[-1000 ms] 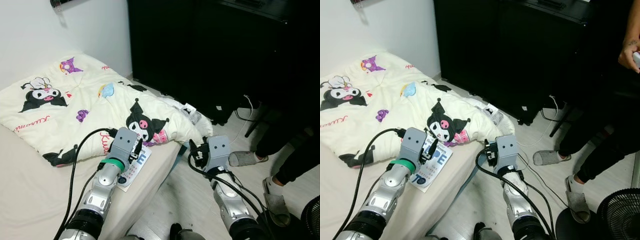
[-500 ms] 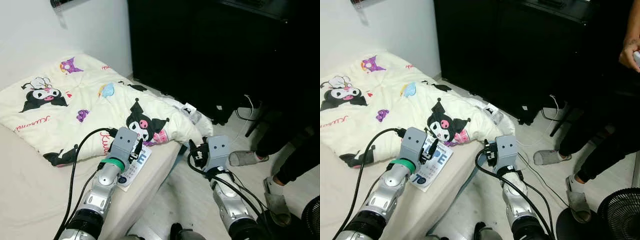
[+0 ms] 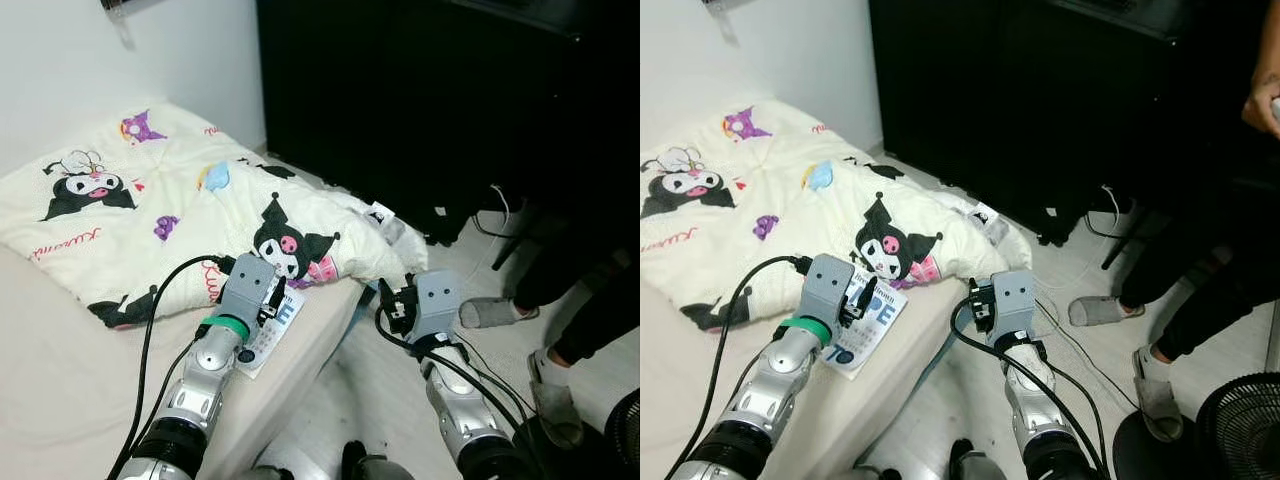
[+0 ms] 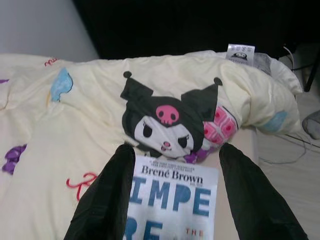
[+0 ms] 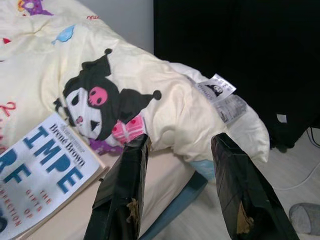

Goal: Clean up the room

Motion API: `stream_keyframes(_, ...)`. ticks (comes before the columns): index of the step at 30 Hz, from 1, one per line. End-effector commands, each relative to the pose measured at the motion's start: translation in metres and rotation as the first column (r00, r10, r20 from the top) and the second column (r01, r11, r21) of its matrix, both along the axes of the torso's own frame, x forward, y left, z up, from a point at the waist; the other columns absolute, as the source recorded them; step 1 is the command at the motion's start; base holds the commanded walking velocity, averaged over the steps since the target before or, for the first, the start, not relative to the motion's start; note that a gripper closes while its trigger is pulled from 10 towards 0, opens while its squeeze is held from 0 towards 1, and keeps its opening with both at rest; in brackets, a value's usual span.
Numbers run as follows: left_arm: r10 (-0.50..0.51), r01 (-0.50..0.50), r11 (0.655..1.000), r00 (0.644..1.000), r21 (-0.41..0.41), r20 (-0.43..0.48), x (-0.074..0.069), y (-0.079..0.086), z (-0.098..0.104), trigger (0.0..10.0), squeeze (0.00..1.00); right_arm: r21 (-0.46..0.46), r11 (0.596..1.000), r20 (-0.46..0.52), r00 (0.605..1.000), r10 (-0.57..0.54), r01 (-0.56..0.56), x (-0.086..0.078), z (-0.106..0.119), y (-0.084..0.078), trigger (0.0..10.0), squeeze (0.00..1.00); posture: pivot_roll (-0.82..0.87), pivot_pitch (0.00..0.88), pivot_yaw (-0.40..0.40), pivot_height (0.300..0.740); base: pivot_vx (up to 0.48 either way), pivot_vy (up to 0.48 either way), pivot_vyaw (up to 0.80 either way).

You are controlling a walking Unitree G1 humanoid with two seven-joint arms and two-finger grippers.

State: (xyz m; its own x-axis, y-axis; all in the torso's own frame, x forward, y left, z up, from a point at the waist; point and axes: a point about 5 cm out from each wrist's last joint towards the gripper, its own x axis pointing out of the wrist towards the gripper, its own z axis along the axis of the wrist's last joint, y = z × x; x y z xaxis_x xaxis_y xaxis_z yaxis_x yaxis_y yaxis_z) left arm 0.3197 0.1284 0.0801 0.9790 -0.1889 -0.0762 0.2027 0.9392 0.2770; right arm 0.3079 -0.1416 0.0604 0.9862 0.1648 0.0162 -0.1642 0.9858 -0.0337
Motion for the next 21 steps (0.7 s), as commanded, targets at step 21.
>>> stream_keyframes(21,-0.005,0.005,1.0,1.0,-0.002,-0.013,-0.0039,-0.0012,-0.0044,10.0,0.0,0.004,1.0,-0.023,1.0,-0.013,0.013,-0.0039,-0.0058,-0.0025,10.0,0.0,0.01,0.104,0.047,0.74,-0.292,0.0,0.0)
